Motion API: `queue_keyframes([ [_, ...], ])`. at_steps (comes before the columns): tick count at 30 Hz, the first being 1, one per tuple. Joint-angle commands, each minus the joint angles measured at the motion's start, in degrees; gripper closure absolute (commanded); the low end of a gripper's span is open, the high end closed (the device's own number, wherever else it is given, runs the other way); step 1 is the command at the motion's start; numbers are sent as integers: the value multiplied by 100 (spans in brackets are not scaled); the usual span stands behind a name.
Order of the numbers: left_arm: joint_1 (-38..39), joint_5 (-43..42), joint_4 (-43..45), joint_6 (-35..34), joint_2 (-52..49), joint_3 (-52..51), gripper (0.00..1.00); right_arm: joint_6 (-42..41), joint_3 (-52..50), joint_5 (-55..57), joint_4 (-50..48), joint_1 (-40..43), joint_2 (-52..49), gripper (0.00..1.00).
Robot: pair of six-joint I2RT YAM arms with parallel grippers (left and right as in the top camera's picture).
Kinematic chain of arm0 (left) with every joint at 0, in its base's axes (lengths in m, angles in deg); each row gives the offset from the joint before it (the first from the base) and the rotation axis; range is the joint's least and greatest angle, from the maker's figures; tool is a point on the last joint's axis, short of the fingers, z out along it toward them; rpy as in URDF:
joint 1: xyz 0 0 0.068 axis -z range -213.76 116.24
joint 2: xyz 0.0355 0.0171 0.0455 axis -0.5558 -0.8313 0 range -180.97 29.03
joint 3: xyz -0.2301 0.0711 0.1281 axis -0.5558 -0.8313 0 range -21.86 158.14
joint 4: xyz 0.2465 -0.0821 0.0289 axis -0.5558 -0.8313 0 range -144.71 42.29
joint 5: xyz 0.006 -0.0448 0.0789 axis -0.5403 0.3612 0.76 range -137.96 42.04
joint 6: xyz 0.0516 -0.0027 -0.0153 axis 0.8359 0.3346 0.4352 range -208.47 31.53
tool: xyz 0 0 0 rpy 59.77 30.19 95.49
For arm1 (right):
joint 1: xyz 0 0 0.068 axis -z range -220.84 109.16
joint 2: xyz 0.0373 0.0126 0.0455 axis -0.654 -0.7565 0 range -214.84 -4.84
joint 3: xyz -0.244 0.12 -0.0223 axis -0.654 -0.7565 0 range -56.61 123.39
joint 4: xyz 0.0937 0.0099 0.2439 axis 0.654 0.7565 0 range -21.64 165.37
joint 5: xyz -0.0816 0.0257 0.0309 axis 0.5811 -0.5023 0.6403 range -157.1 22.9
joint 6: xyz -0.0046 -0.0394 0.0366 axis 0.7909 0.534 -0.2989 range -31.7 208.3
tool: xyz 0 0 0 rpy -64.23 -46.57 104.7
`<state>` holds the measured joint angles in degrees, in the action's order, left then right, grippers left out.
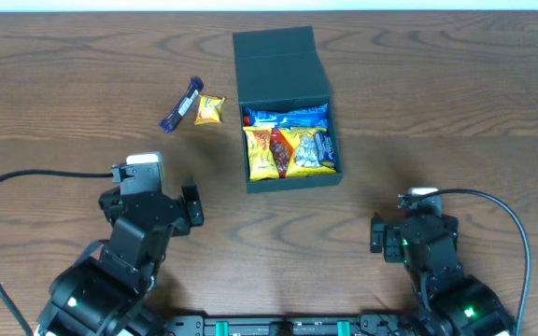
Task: Pack container
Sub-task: 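Move the left gripper over the blue wrapped bar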
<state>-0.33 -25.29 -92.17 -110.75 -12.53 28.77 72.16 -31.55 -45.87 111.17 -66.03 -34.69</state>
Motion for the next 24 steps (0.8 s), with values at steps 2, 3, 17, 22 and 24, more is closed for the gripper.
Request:
queue_keyframes([
  [2,-20,-50,-24,452,-560,682,5,-98,-39,83,13,46,22,1],
  [3,-31,-44,-66,592,-726,837,5,-98,-39,83,13,46,22,1],
  [17,-1921,-2583,-1950,3174,-3792,4234,5,-98,-39,85,13,46,22,1],
  [22,-2393,-2680,-1906,4505,-4153,4441,5,-98,-39,83,13,46,22,1],
  [24,-2559,-2750,-1825,4747,-4336,4444,5,-98,-39,83,13,46,22,1],
])
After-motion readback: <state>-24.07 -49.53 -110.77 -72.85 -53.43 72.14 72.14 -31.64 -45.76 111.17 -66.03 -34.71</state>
